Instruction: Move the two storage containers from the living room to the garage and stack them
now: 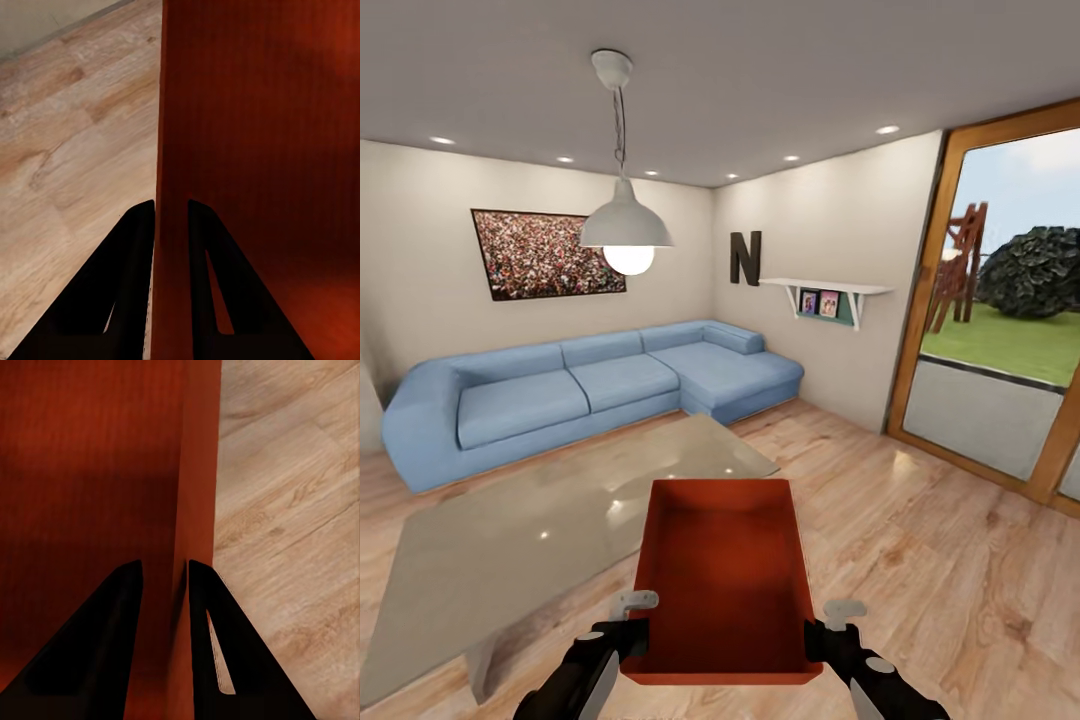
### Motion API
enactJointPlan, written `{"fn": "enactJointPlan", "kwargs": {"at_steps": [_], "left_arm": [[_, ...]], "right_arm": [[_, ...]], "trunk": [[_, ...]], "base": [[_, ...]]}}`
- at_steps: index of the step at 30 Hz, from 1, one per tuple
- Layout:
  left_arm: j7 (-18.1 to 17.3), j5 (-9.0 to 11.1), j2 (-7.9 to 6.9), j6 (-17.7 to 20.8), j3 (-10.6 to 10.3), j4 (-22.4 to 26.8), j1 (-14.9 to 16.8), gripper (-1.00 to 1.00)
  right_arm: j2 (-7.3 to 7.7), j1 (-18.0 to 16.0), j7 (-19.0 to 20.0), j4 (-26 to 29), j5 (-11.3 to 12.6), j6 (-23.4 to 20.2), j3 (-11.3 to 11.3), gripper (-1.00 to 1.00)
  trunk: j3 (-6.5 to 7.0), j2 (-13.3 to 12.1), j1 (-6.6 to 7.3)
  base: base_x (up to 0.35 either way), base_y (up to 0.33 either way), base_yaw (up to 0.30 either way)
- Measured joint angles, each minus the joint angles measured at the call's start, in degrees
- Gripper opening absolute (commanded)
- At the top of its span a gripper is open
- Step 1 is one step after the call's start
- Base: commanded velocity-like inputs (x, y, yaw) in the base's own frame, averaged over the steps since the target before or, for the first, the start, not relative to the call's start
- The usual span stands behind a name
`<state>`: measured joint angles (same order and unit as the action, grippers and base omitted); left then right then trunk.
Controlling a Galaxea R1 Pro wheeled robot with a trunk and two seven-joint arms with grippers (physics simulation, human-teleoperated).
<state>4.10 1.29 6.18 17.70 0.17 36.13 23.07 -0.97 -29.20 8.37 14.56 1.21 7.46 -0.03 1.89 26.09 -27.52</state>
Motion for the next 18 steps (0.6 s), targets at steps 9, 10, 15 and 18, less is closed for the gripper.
{"fn": "enactJointPlan", "kwargs": {"at_steps": [9,10,15,18], "left_arm": [[-0.01,-0.01,0.0,0.0,0.01,0.0,0.0,-1.0],[-0.01,-0.02,0.0,0.0,0.02,0.0,0.0,-1.0],[-0.02,-0.02,0.0,0.0,0.03,0.0,0.0,-1.0],[-0.04,-0.05,0.0,0.0,0.06,0.0,0.0,-1.0]], "right_arm": [[0.0,0.0,0.0,0.0,0.0,0.0,0.0,-1.0],[0.0,0.0,0.0,0.0,0.0,0.0,0.0,-1.0],[-0.01,0.0,0.0,0.0,0.0,0.0,0.0,-1.0],[-0.01,0.0,-0.01,0.0,0.0,0.0,0.0,-1.0]], "trunk": [[0.0,0.0,0.0],[0.0,0.0,0.0],[0.0,0.0,0.0],[0.0,0.0,0.0]], "base": [[0.0,0.0,0.3],[0.0,0.0,0.3],[0.0,0.0,0.3],[0.0,0.0,0.3]]}}
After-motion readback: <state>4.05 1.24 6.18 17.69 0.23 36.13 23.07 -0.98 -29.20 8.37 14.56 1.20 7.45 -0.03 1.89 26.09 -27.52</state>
